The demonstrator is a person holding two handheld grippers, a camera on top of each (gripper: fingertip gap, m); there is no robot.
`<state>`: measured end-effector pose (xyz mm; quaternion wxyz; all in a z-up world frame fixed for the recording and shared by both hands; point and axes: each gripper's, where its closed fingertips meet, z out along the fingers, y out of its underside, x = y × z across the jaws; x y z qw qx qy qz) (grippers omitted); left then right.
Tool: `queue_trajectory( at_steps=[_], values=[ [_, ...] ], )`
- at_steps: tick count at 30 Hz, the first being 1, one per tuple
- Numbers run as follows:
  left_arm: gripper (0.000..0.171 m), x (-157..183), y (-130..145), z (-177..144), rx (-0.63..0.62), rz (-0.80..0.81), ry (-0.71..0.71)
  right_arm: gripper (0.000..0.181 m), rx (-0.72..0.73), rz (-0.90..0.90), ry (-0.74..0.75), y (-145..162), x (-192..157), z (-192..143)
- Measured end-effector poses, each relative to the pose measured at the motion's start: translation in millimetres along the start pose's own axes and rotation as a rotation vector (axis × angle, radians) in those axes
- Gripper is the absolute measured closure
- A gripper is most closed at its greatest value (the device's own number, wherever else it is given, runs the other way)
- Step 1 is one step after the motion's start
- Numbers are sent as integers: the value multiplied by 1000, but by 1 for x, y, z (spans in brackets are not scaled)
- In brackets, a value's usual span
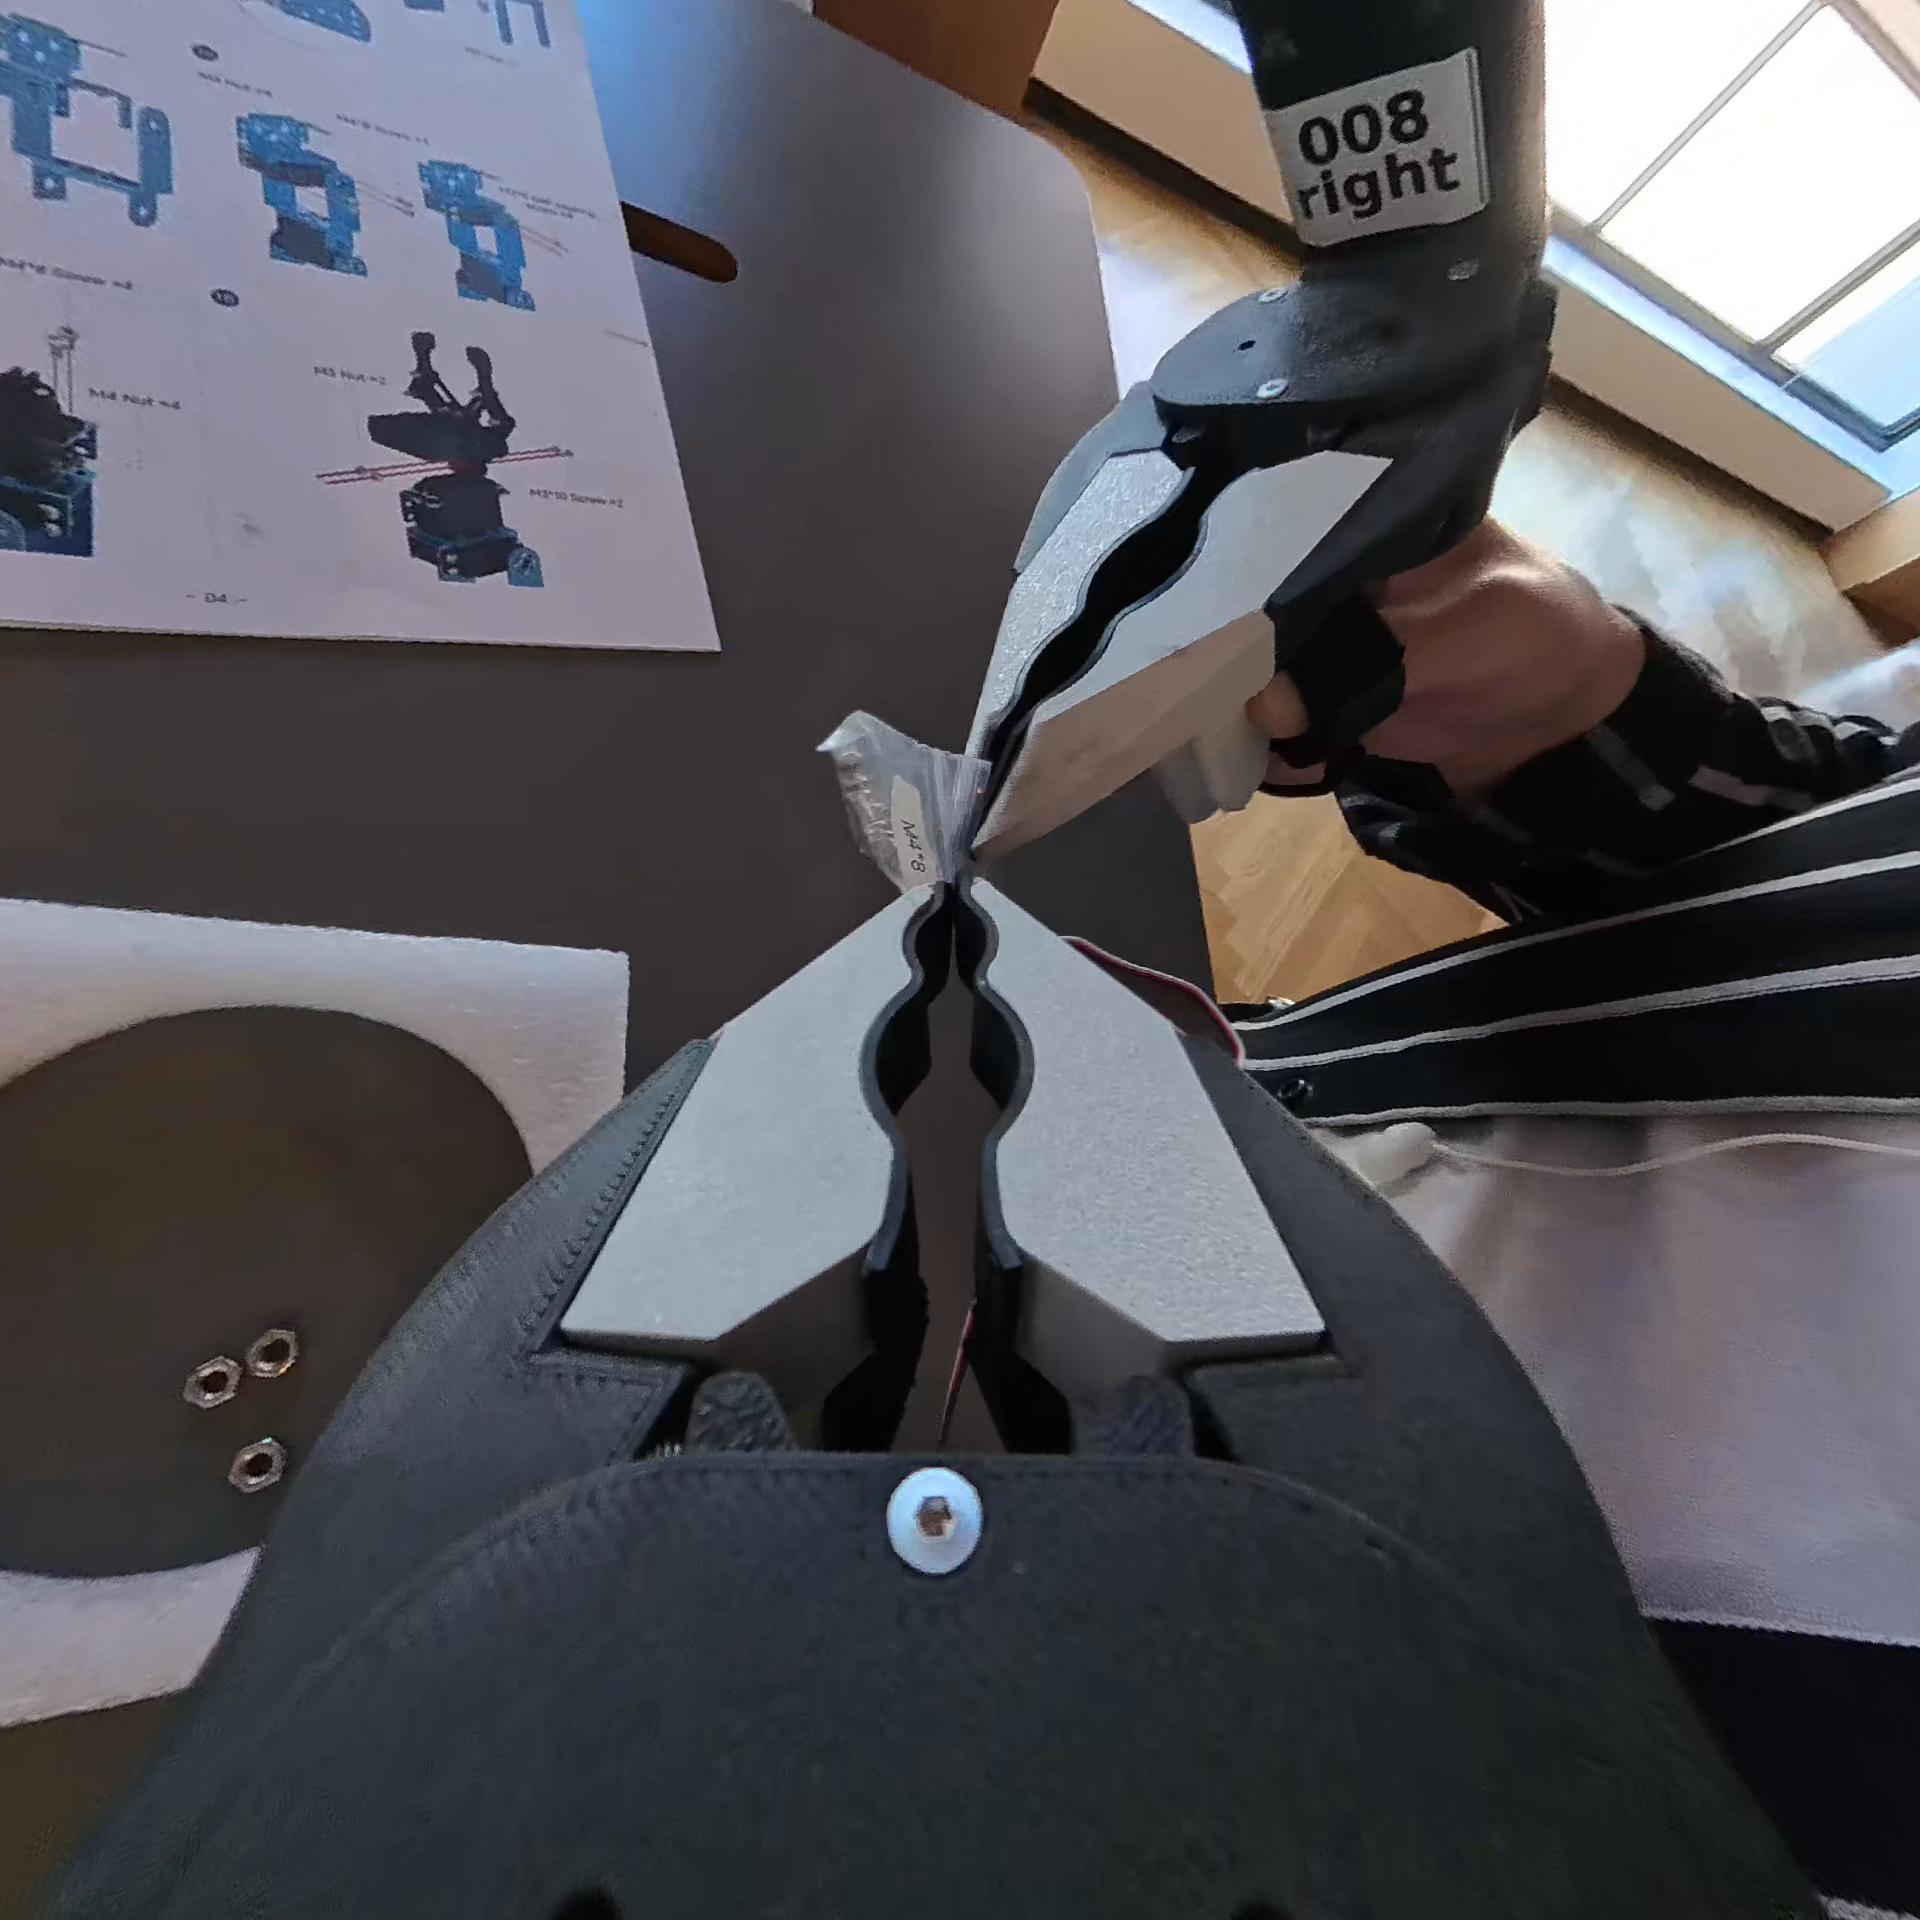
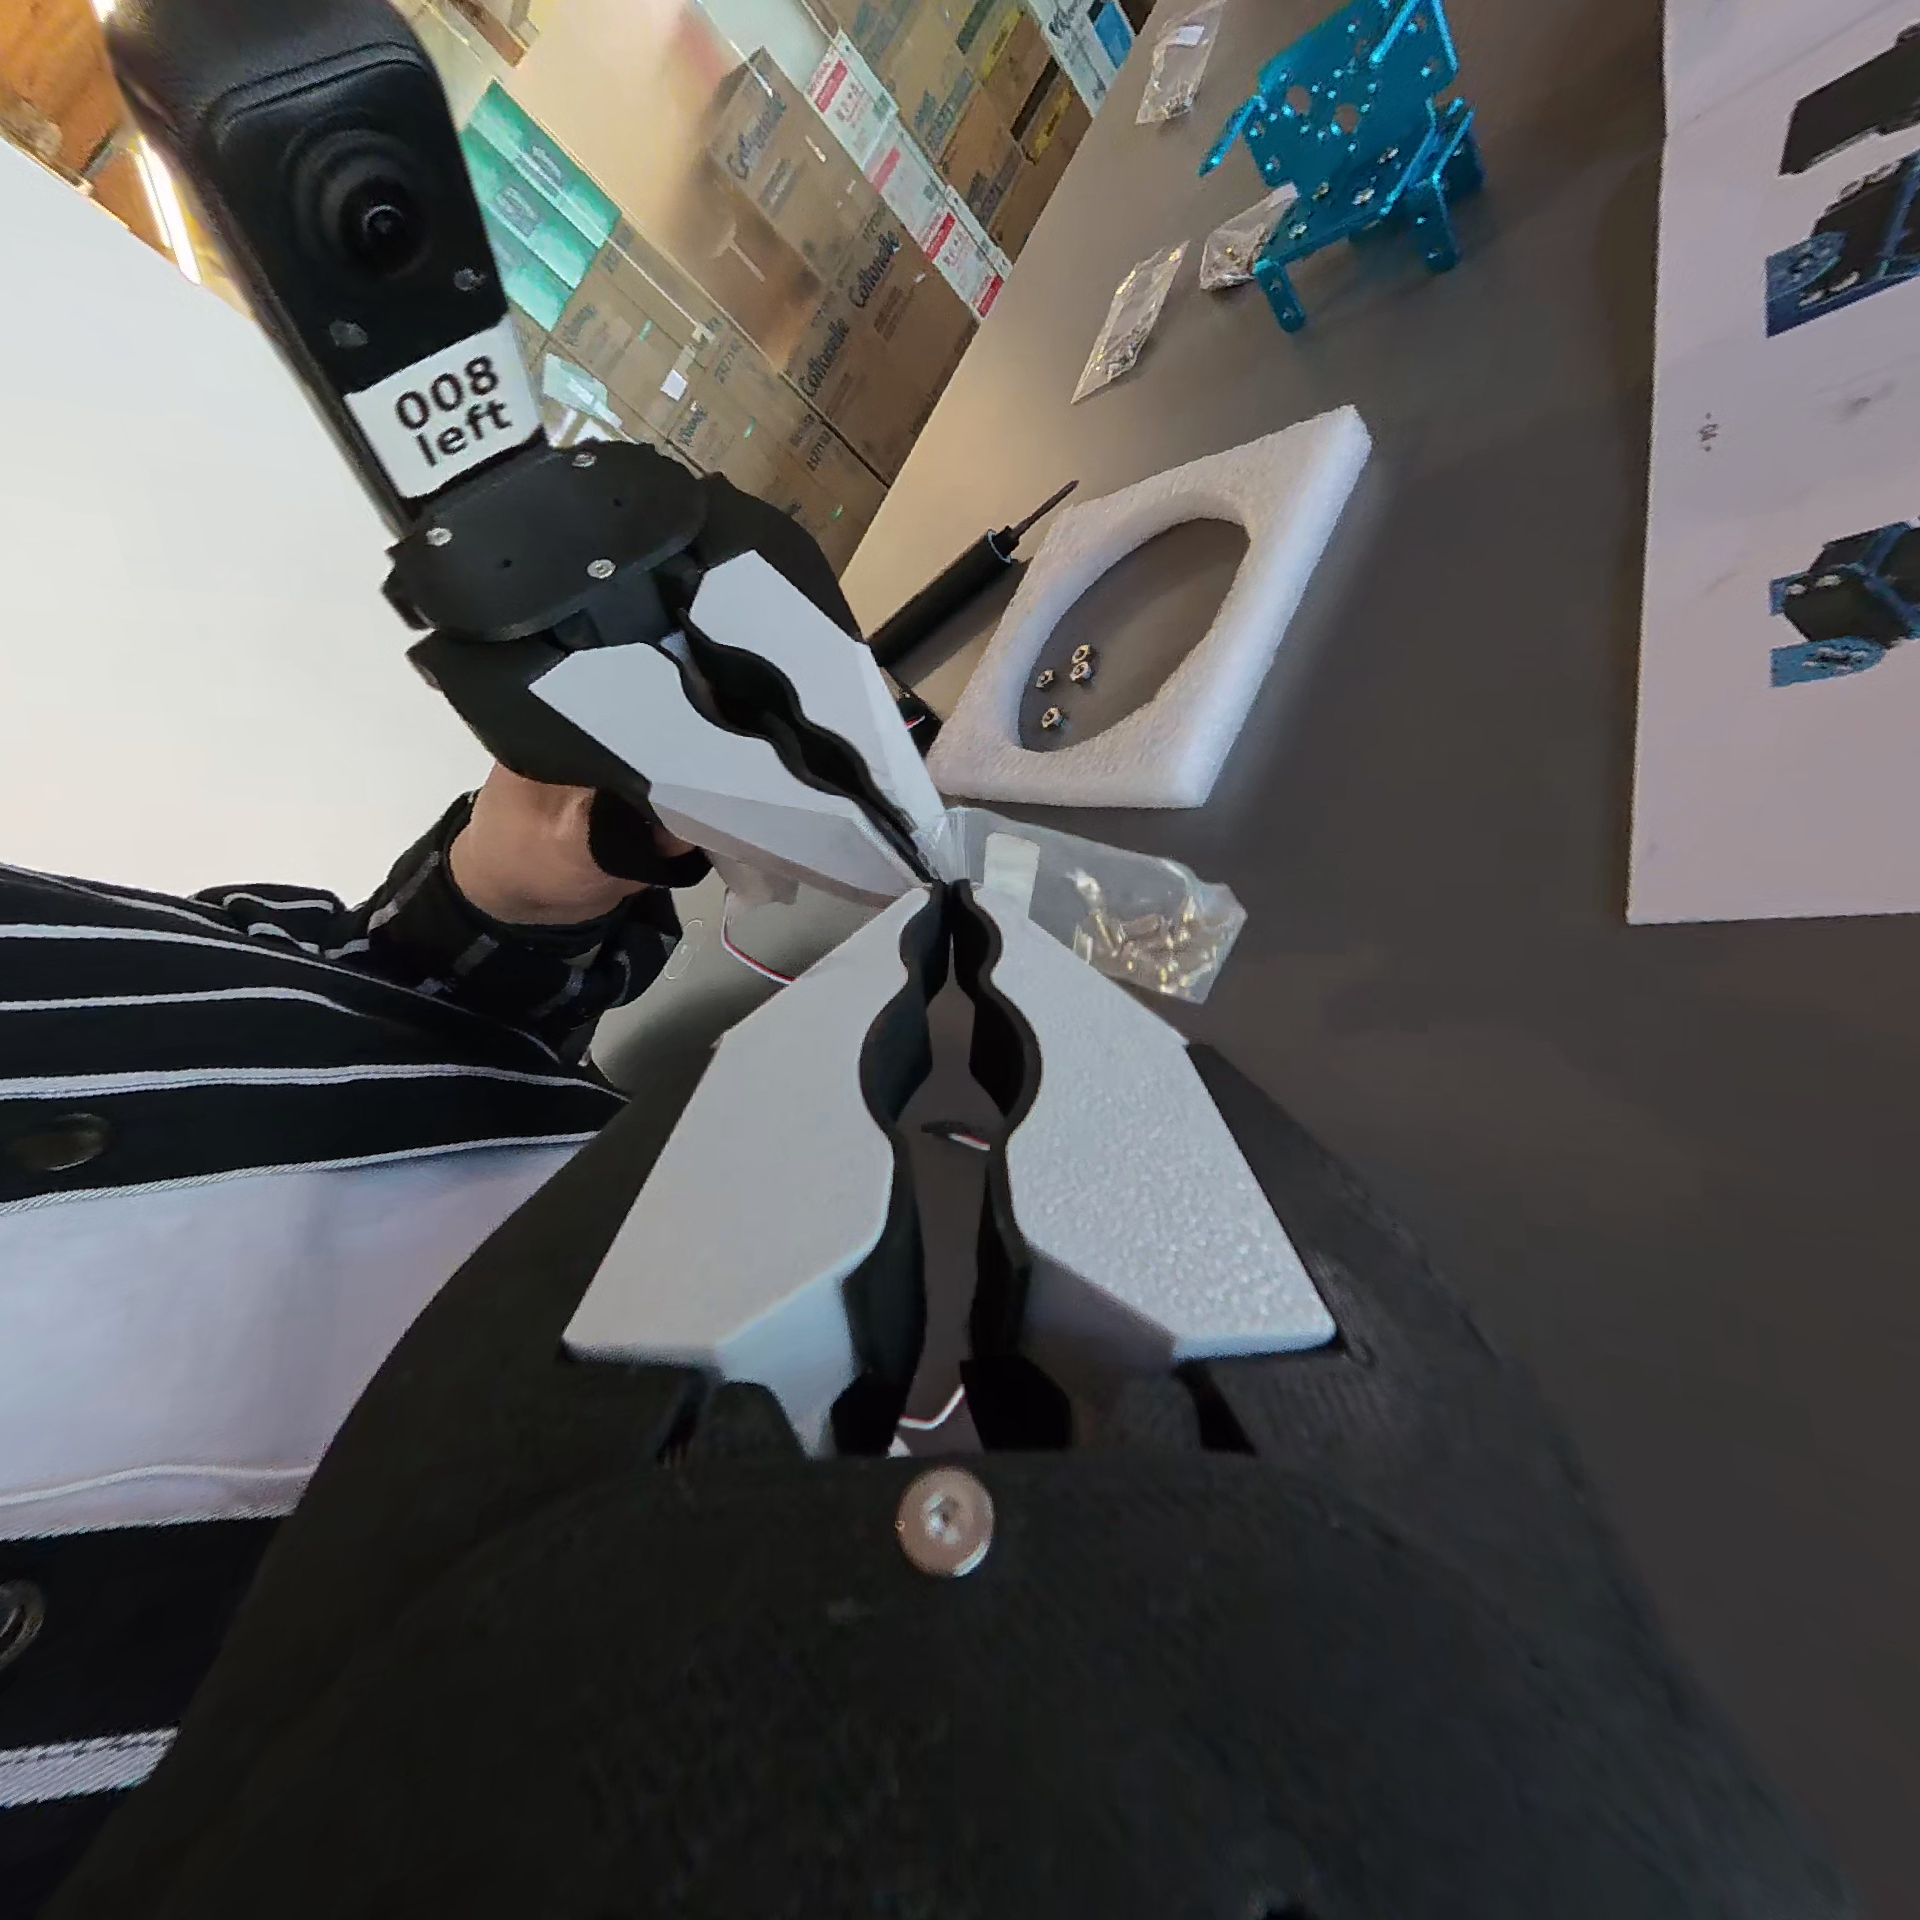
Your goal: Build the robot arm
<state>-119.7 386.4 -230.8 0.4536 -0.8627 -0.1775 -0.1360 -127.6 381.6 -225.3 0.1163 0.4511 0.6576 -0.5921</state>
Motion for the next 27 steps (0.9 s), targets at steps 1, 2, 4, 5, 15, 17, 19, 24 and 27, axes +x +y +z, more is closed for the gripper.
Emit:
queue_trajectory(
  at_steps=[1,2,4,5,15,17,19,24,27],
  values=[
    [171,-2,1,1,-6,-2,-14,181,-1,3,10,1,2,1],
    [171,-4,2,1,-10,-9,-28,181,0,8,21,2,5,2],
    [171,-9,3,2,-1,-24,-55,181,5,18,41,2,8,4],
    [171,-10,4,3,-1,-33,-67,181,2,18,56,3,10,5],
    [171,-22,8,7,12,-99,-178,181,19,5,181,5,21,10],
    [171,-24,8,9,9,-94,-207,181,22,-6,210,6,24,10],
    [171,-24,9,11,2,-84,-223,181,27,-8,224,7,26,9],
    [171,-25,10,15,-32,-38,-253,181,36,-17,234,8,30,7],
    [171,-23,9,15,-49,5,-272,181,45,18,169,7,26,7]
  ],
)
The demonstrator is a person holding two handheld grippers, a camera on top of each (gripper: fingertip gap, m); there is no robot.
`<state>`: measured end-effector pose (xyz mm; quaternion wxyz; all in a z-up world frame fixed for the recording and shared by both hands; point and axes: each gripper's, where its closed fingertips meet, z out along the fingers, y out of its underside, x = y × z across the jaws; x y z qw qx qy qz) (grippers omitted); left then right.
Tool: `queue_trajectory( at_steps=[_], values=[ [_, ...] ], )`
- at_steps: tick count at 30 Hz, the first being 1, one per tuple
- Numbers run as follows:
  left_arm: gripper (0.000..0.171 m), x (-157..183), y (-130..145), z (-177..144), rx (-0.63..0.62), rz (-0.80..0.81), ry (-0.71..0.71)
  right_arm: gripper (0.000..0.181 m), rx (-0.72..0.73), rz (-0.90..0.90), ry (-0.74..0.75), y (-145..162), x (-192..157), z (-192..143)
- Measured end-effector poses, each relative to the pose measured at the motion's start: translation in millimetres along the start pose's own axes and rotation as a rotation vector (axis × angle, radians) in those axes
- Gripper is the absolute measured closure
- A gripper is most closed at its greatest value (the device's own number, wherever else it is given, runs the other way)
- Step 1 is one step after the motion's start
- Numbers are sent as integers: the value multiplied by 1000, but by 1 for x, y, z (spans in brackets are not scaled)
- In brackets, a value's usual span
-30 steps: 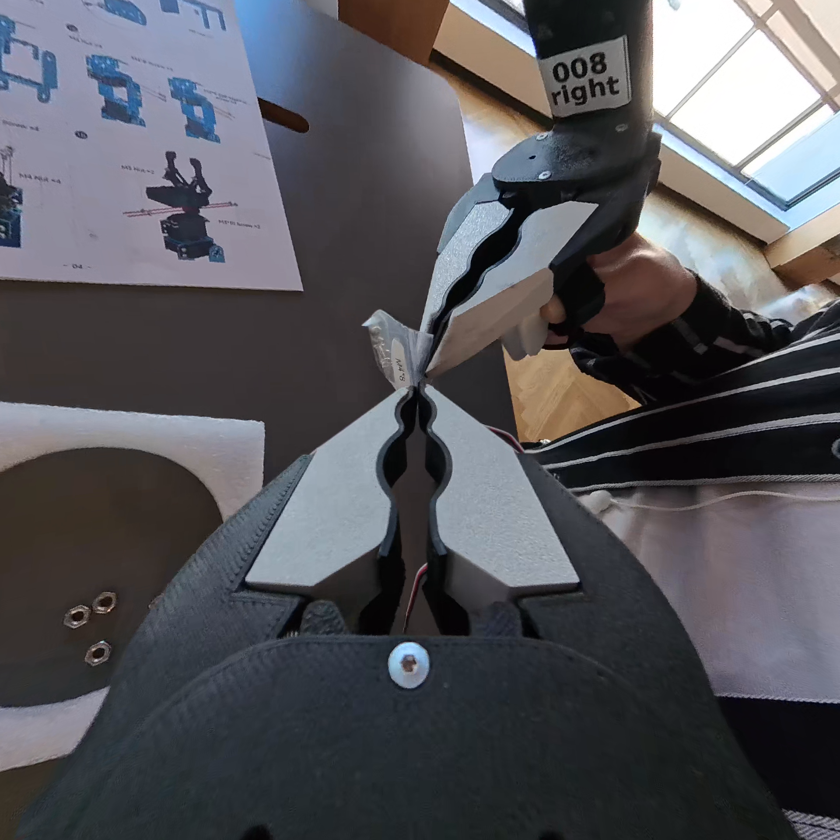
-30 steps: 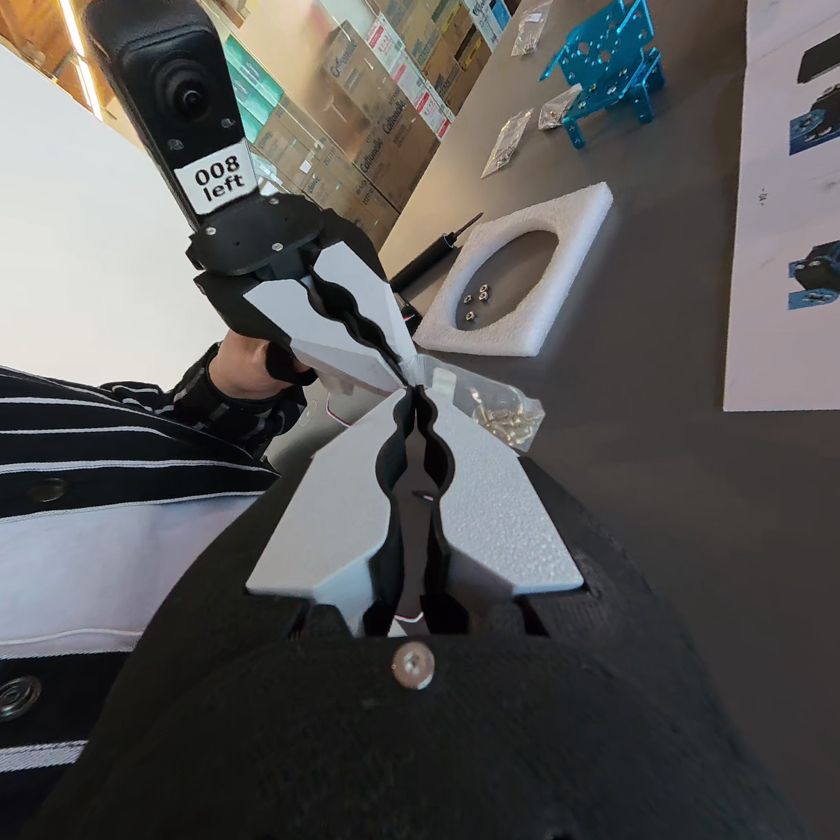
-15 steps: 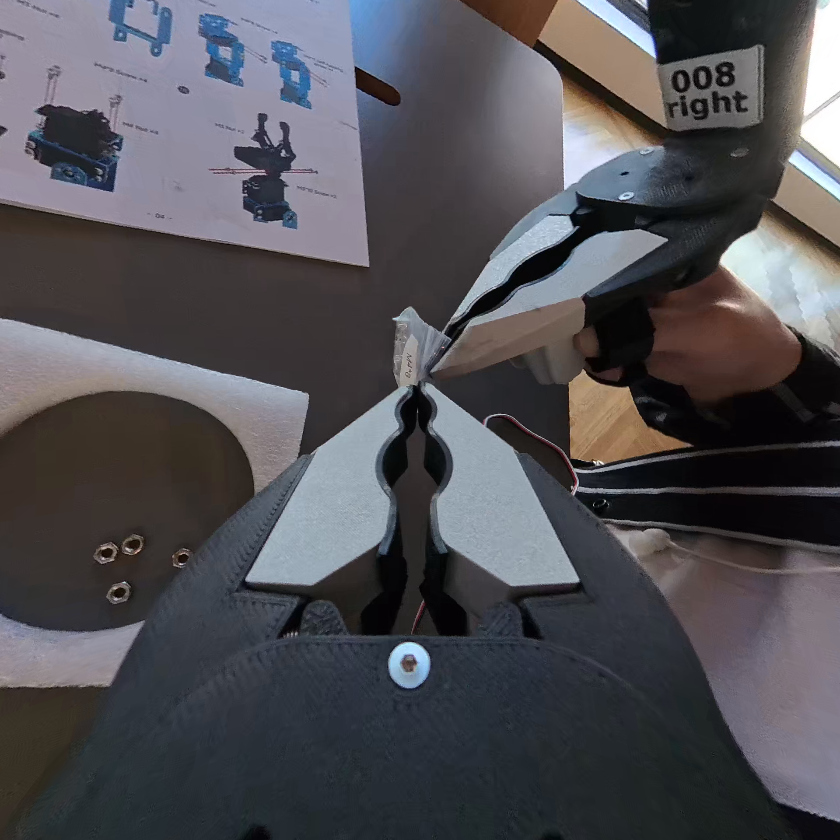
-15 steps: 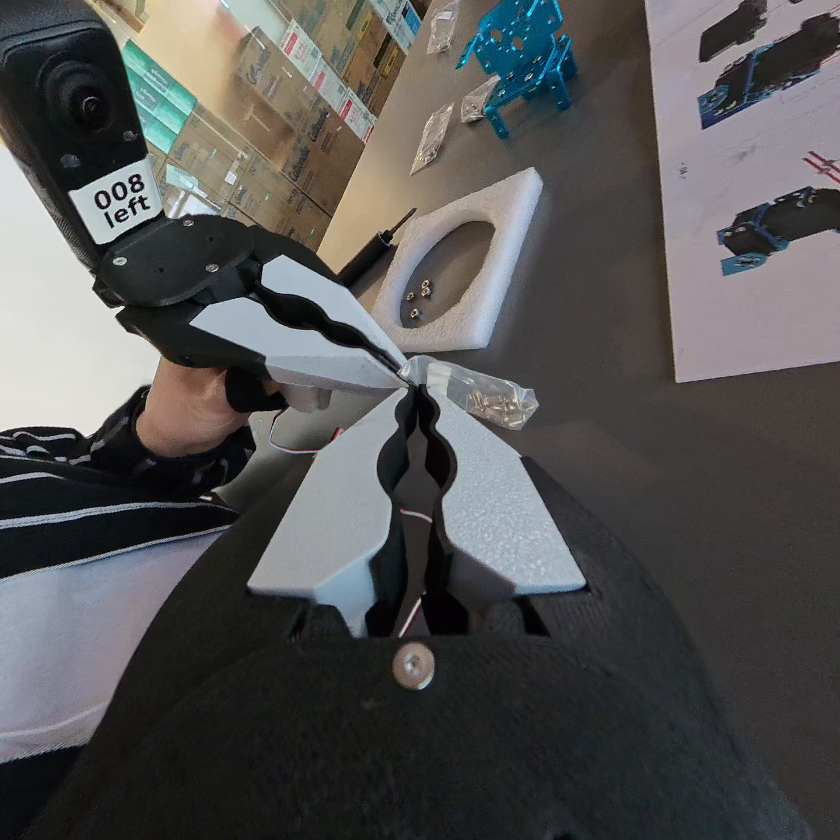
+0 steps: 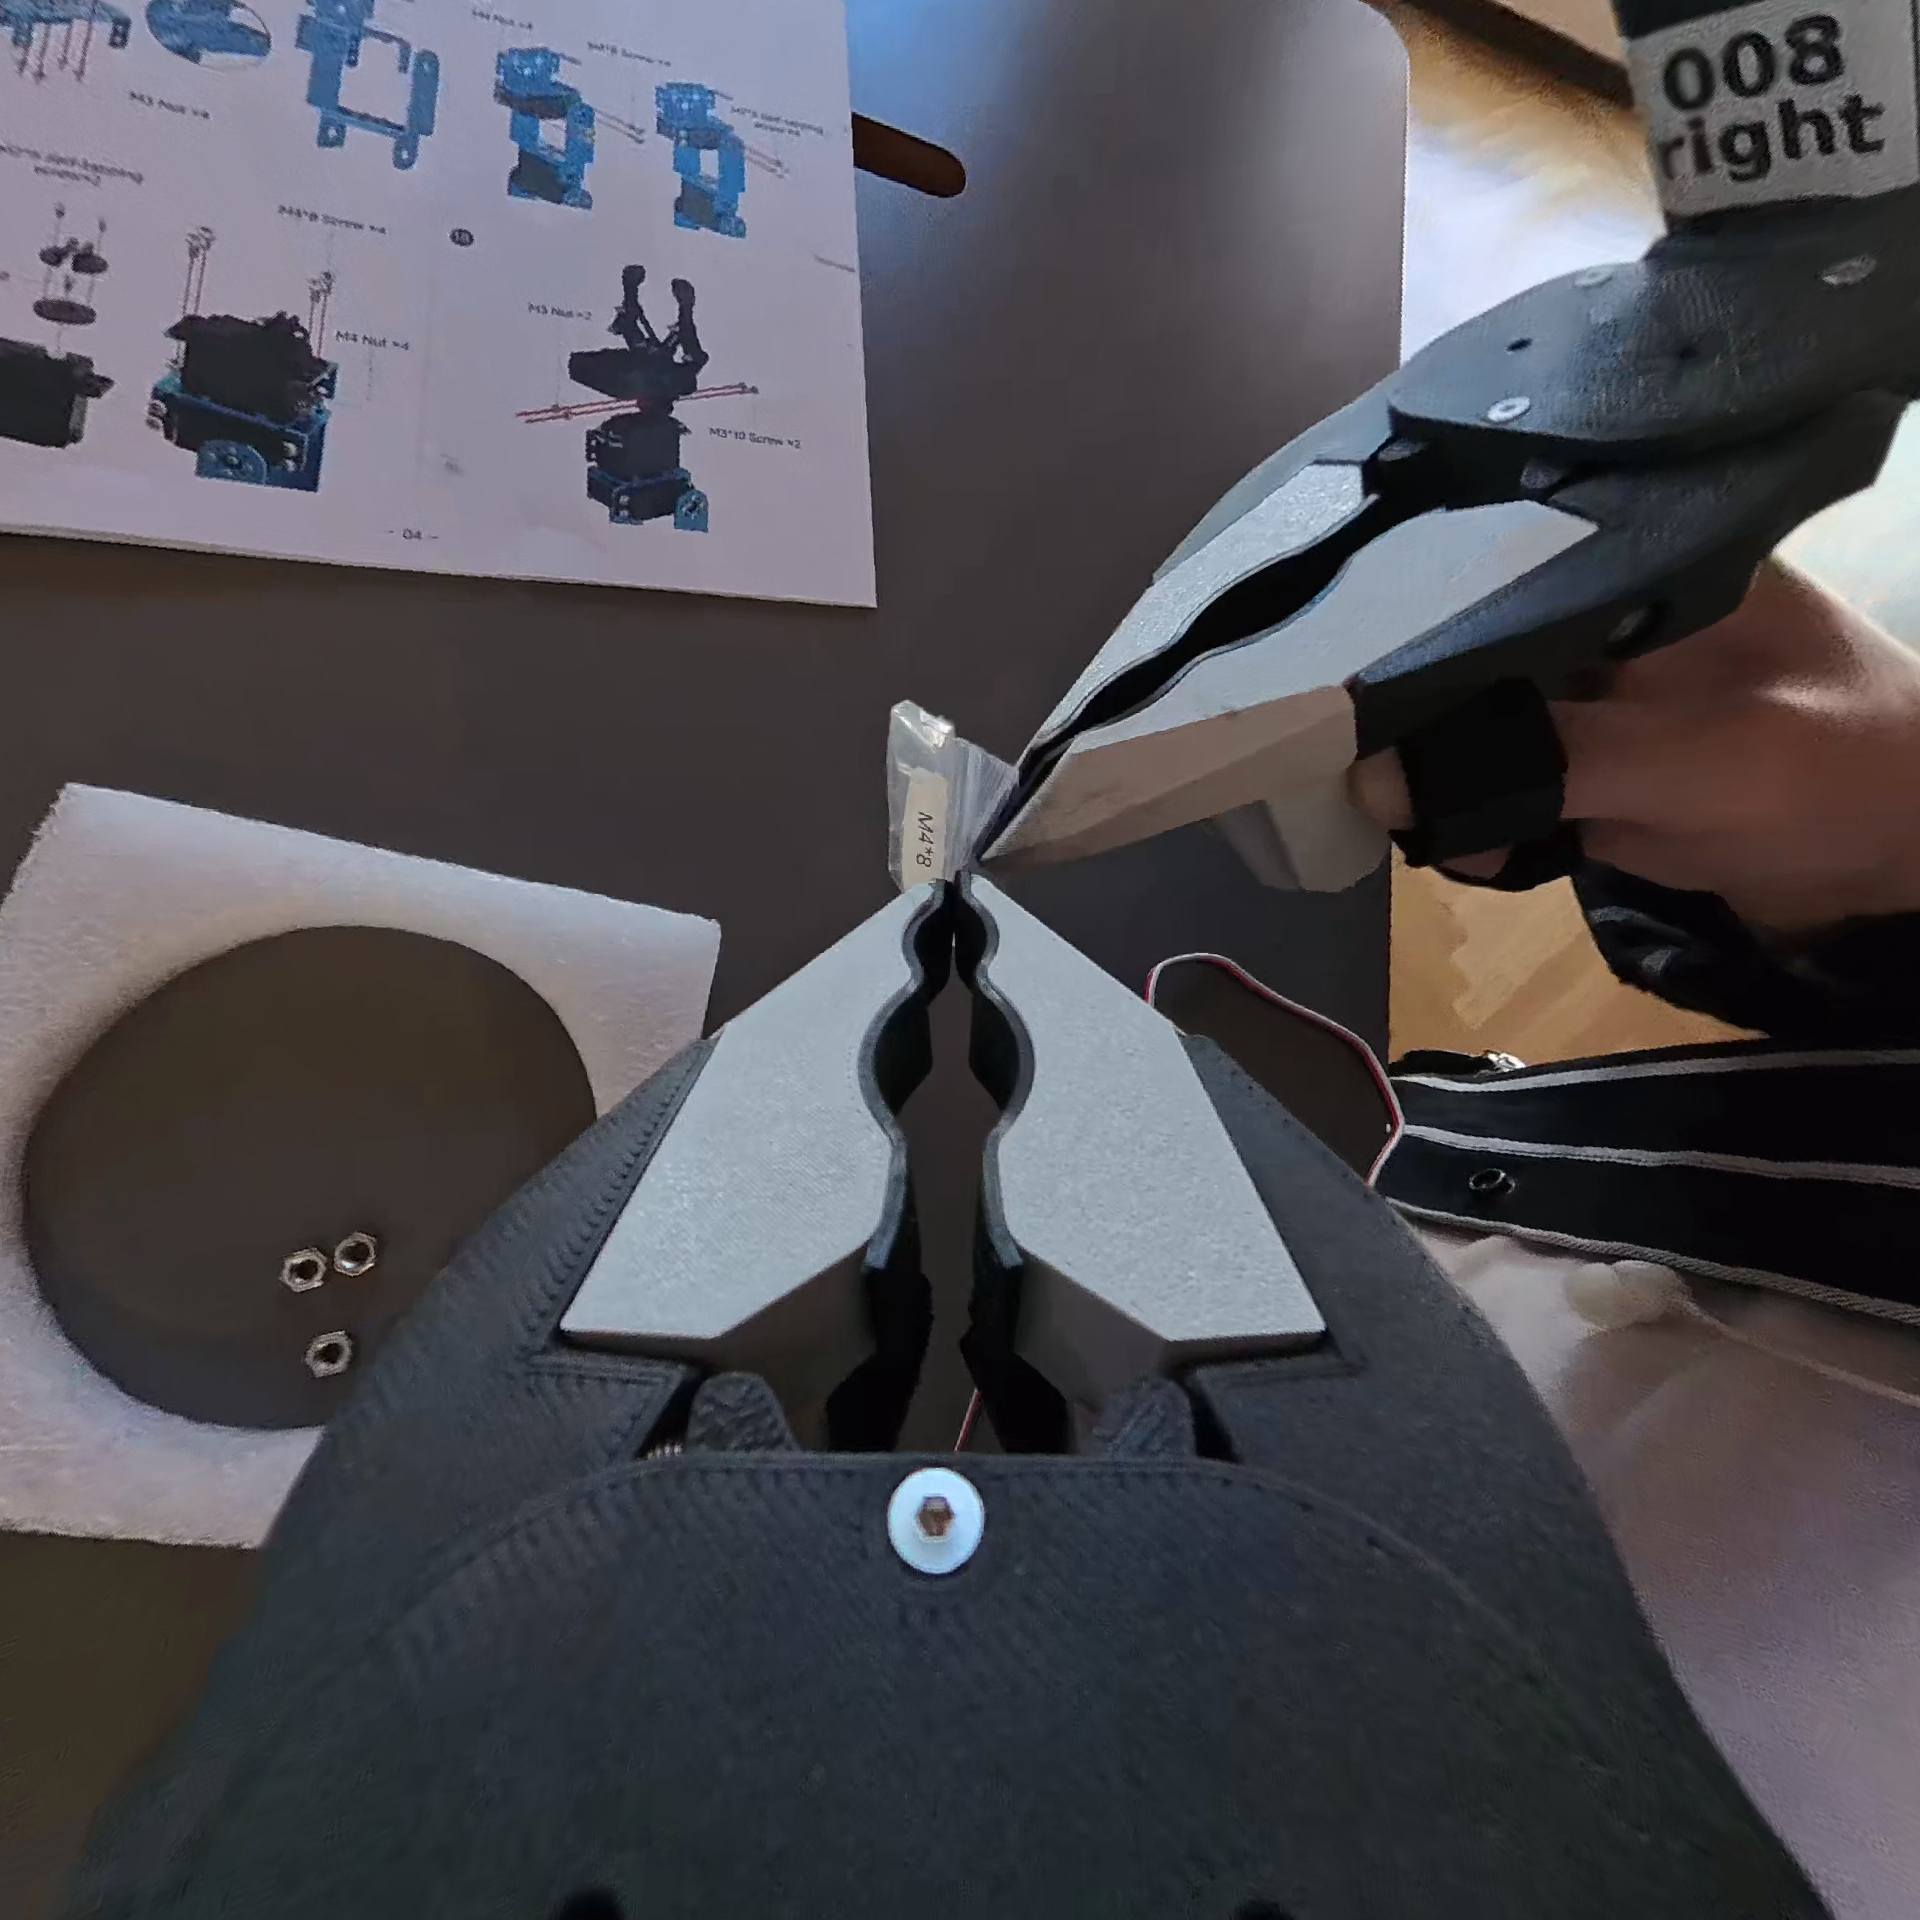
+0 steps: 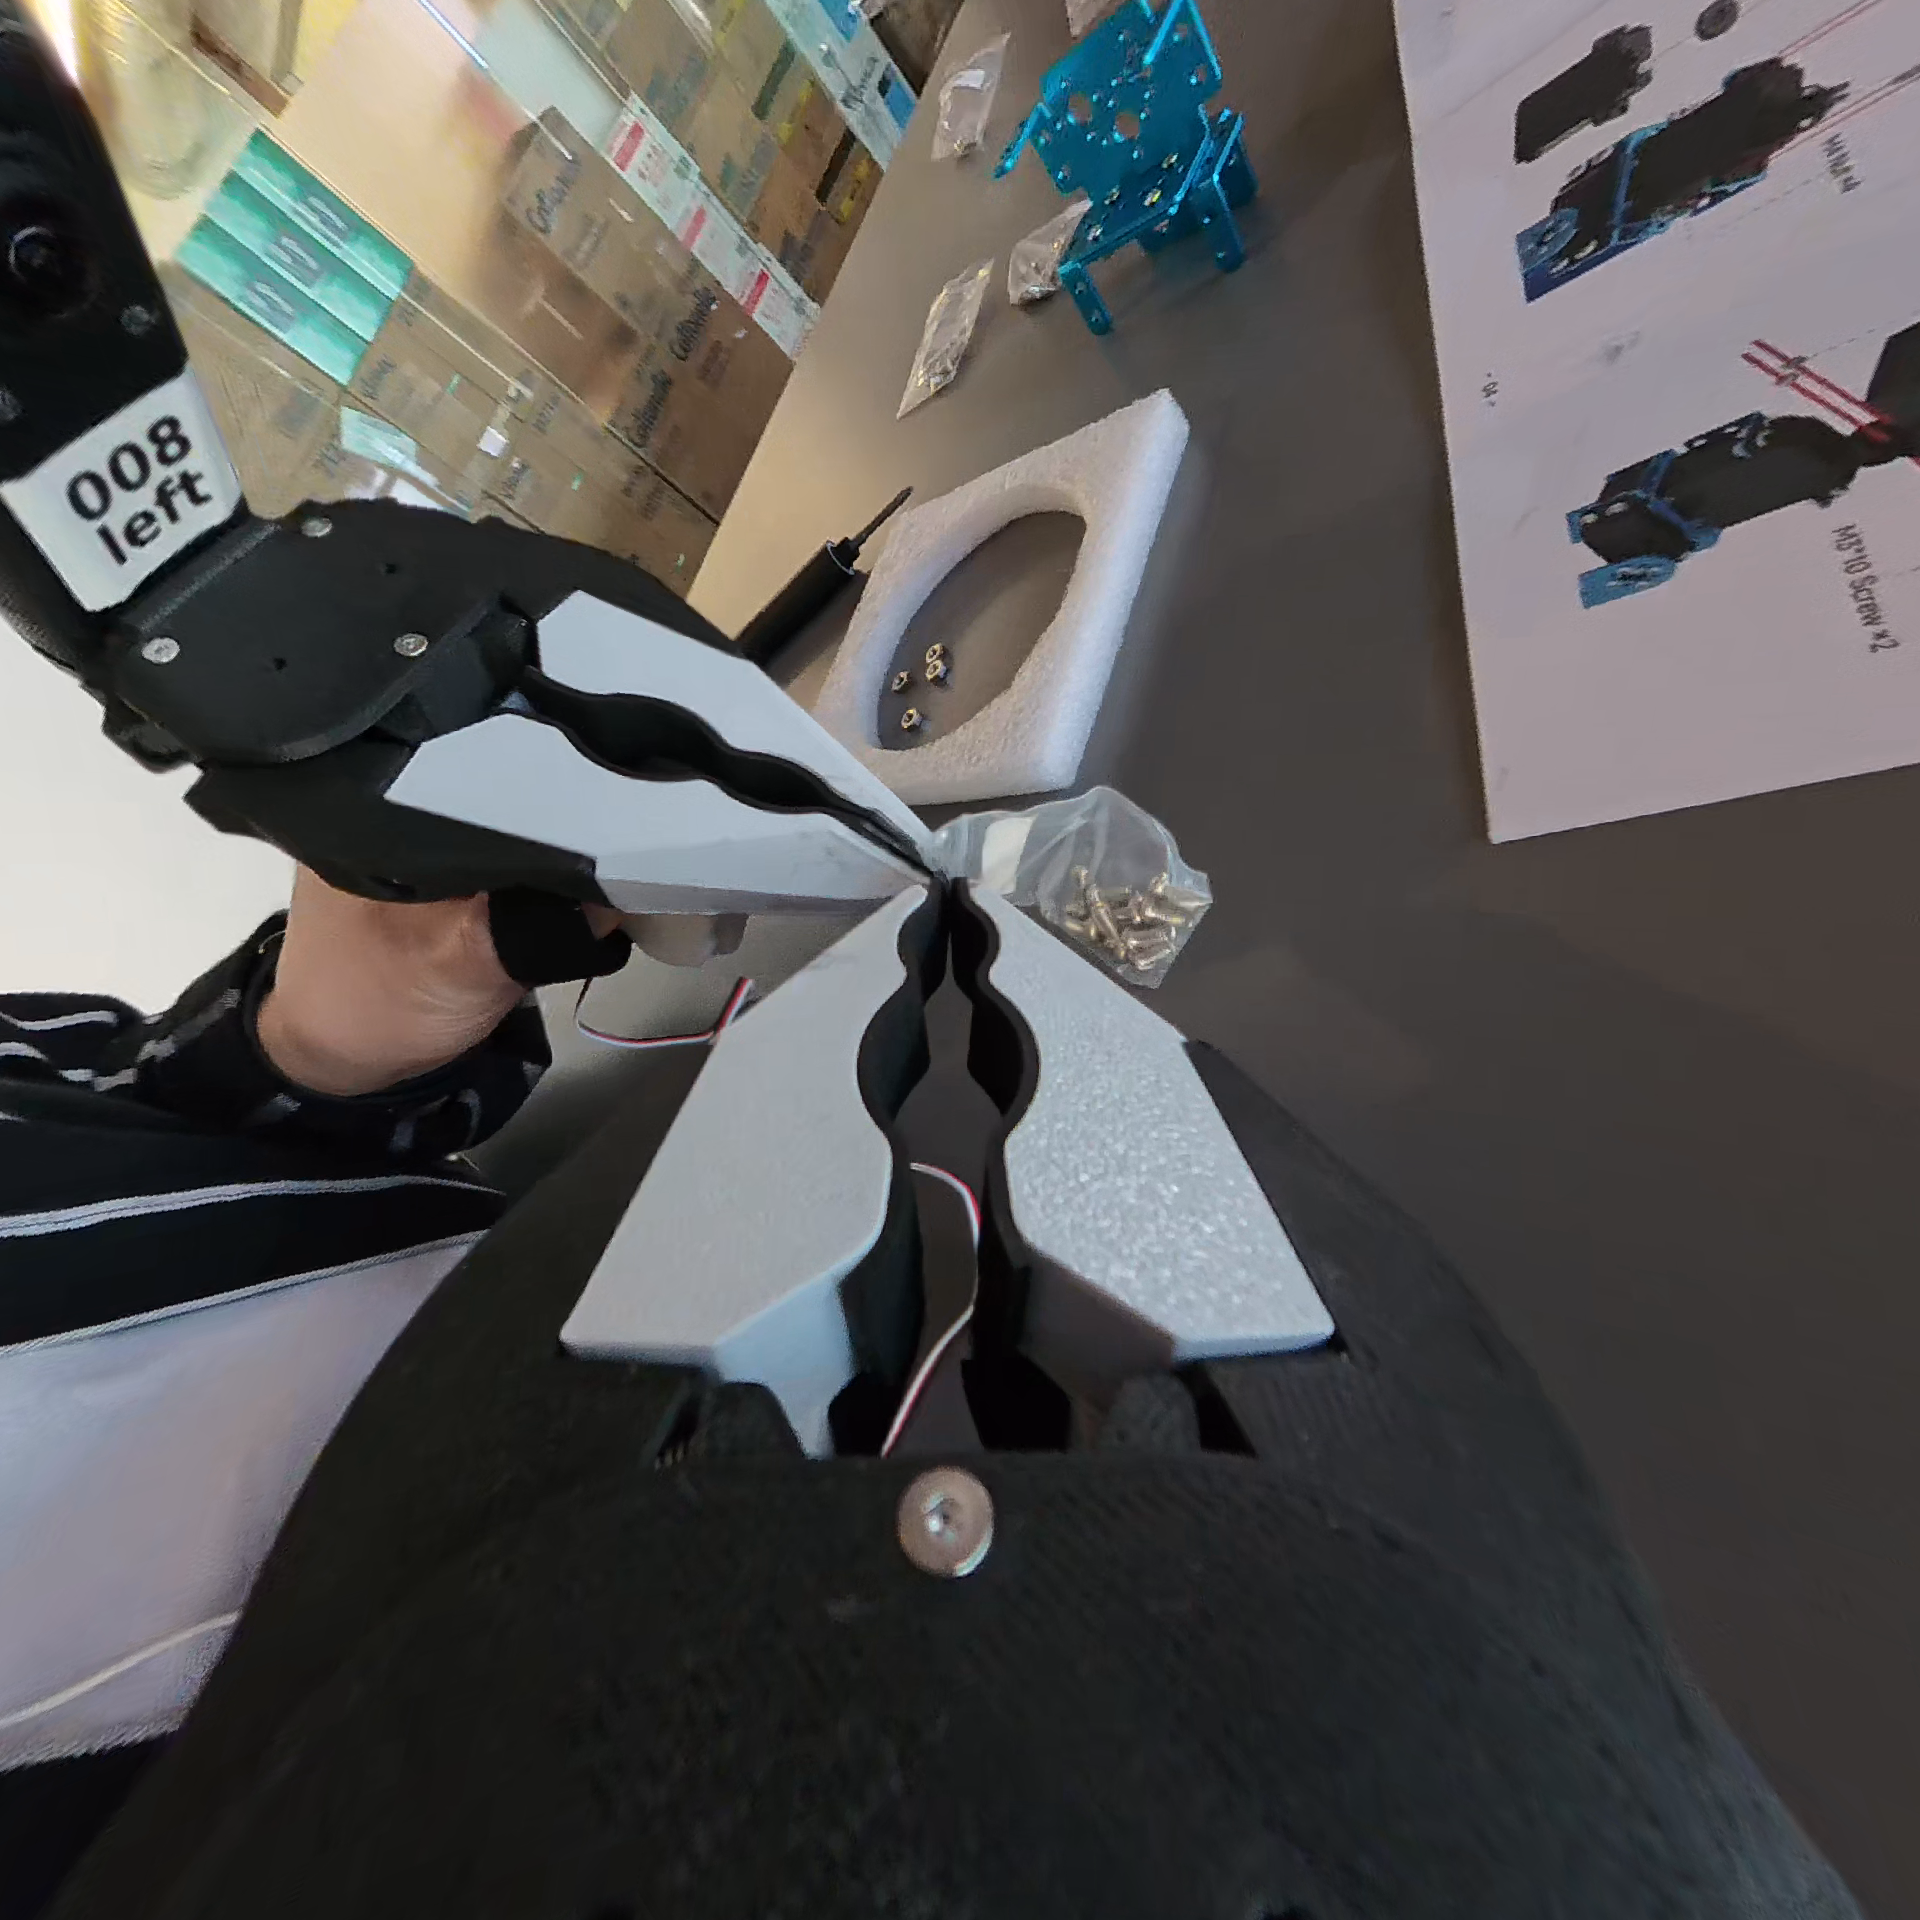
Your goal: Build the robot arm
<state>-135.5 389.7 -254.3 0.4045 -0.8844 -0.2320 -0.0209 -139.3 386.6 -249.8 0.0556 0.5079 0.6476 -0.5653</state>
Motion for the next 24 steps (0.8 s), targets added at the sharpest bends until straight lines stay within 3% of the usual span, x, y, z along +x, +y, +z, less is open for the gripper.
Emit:
queue_trajectory(
  at_steps=[7,11,14,24],
  values=[
    [171,7,-4,-2,13,34,6,181,41,-104,-5,-3,-4,-6],
    [171,11,-5,-2,17,47,23,173,80,-75,-70,-8,-9,-10],
    [171,17,-5,0,14,60,40,181,77,-85,-79,-6,-8,-11],
    [171,19,-8,-5,48,14,85,181,100,-32,-159,-9,-12,-14]
  ],
)
